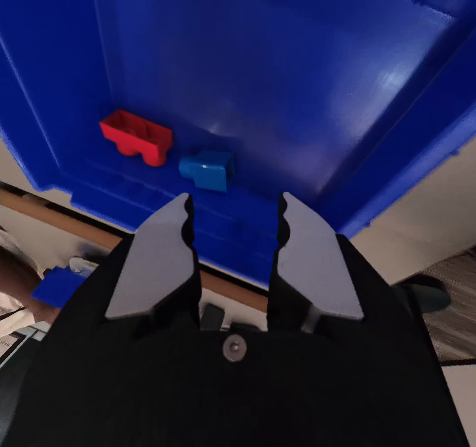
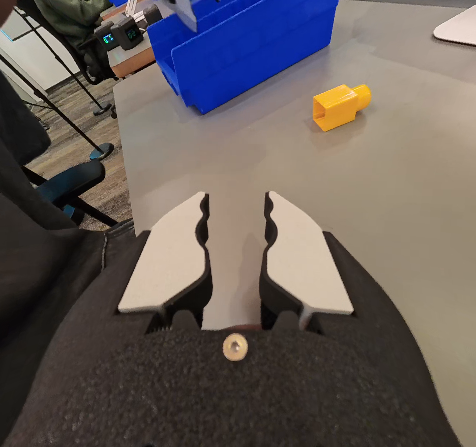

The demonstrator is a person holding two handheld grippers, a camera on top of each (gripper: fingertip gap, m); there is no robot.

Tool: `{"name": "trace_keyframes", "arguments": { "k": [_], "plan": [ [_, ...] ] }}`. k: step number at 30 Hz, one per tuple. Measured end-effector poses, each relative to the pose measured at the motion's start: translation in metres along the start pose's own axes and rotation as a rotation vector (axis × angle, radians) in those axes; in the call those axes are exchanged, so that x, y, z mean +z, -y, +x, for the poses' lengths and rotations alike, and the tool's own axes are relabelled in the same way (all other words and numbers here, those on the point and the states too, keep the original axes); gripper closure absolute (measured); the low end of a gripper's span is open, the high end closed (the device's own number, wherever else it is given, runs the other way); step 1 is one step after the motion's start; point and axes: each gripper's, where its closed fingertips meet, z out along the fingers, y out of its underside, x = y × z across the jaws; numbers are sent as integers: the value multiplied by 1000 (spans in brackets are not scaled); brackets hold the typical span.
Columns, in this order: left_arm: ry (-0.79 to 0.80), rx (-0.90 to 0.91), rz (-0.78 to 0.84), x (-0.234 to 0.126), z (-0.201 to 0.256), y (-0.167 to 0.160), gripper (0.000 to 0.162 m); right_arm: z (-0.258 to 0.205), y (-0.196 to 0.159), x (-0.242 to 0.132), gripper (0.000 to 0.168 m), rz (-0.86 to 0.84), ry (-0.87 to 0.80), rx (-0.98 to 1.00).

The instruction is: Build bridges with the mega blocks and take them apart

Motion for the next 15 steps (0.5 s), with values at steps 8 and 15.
{"name": "trace_keyframes", "arguments": {
  "k": [8,15],
  "plan": [
    [-68,44,-221,58,-33,-1,87,-5,2,6,127,-19,11,-40],
    [-158,71,-355,85,-33,-21,89,-5,-6,9,128,-50,1,-84]
  ]
}}
